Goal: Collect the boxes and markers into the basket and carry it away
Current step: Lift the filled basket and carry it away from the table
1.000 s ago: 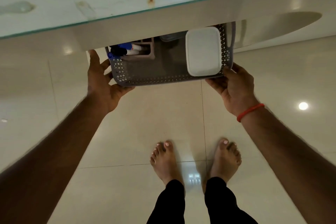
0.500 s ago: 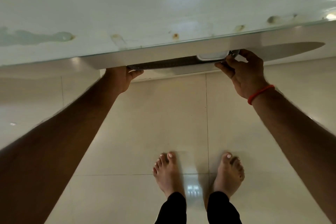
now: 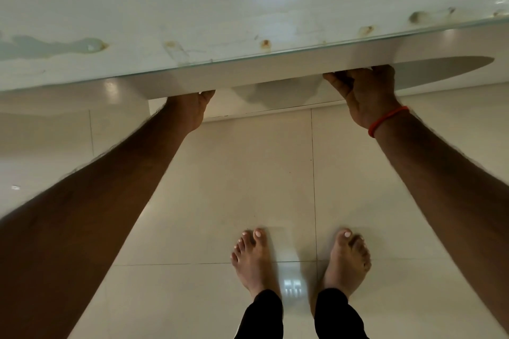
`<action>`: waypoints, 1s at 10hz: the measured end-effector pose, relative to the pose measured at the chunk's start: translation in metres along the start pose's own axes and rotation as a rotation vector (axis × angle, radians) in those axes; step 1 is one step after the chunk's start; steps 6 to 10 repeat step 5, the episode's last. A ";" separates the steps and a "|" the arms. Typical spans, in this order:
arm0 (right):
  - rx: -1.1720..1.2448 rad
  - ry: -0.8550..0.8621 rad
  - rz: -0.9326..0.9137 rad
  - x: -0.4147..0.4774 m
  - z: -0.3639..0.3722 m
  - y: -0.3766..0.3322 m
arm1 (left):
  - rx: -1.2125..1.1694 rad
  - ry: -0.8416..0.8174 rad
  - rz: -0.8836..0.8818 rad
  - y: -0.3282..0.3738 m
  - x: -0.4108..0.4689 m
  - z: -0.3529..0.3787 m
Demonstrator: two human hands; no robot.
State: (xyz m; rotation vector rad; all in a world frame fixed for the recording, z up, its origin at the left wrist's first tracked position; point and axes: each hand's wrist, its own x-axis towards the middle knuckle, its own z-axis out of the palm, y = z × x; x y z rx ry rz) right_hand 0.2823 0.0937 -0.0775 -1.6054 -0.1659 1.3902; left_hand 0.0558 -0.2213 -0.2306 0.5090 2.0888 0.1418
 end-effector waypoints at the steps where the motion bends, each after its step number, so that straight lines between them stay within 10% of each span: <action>1: -0.014 -0.016 0.003 -0.003 0.000 0.002 | 0.044 -0.021 -0.015 0.003 0.000 0.001; 3: -0.291 -0.047 -0.144 -0.017 -0.008 0.014 | 0.269 -0.108 -0.090 0.017 -0.029 0.005; 5: -1.060 -0.138 -0.684 -0.039 -0.019 0.038 | 0.525 0.003 0.047 0.023 -0.061 0.002; 10: -1.060 -0.138 -0.684 -0.039 -0.019 0.038 | 0.525 0.003 0.047 0.023 -0.061 0.002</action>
